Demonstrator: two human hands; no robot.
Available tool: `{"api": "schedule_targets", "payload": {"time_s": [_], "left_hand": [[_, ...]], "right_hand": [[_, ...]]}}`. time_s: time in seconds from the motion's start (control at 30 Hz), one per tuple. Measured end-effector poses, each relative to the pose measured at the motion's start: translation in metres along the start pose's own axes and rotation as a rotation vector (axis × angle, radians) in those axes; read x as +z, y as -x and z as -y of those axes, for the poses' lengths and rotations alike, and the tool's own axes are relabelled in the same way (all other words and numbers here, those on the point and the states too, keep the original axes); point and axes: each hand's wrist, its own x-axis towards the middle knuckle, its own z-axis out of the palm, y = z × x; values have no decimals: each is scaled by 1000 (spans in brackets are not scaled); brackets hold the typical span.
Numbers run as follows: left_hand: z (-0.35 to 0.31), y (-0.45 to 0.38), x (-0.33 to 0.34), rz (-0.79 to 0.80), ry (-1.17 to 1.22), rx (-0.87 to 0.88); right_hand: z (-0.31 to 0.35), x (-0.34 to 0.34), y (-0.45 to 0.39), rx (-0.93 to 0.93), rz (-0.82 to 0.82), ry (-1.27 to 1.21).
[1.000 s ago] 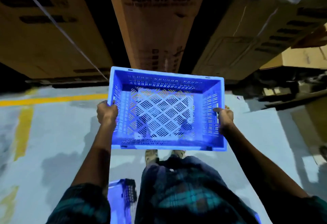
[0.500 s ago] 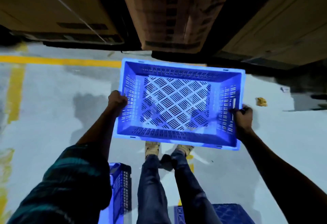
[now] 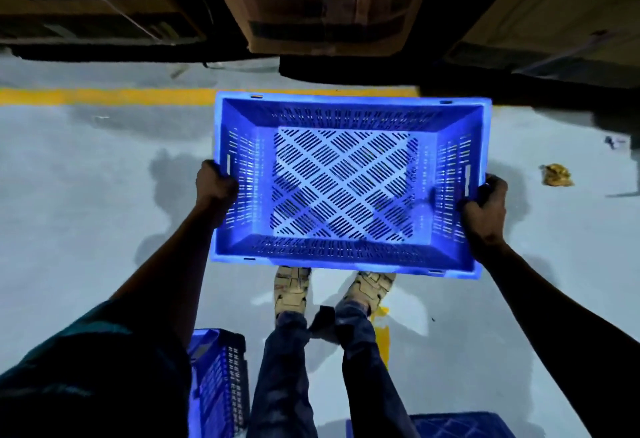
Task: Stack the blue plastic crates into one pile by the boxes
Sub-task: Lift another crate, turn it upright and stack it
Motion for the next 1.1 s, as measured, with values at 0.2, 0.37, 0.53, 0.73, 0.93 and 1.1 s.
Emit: {"api": "schedule_targets", "payload": {"time_s": [0.2,0.37,0.53,0.73,0.93,1.1], "left_hand": [[22,29,3,44,26,-14],[35,43,-3,4,37,-95],[37,43,-8,-9,127,-99],[49,47,-4,15,147,-56],[60,61,-2,25,80,-86],[70,78,-1,6,-110,-120]], "right_hand": [[-18,-11,22,-29,119,-28],[-36,-7,25,43,272,3],[-43,4,11,-100,336,-68],[-41,-1,38,-182,284,136],[-53,5,70,78,234,406],[-56,16,88,169,134,501]]}}
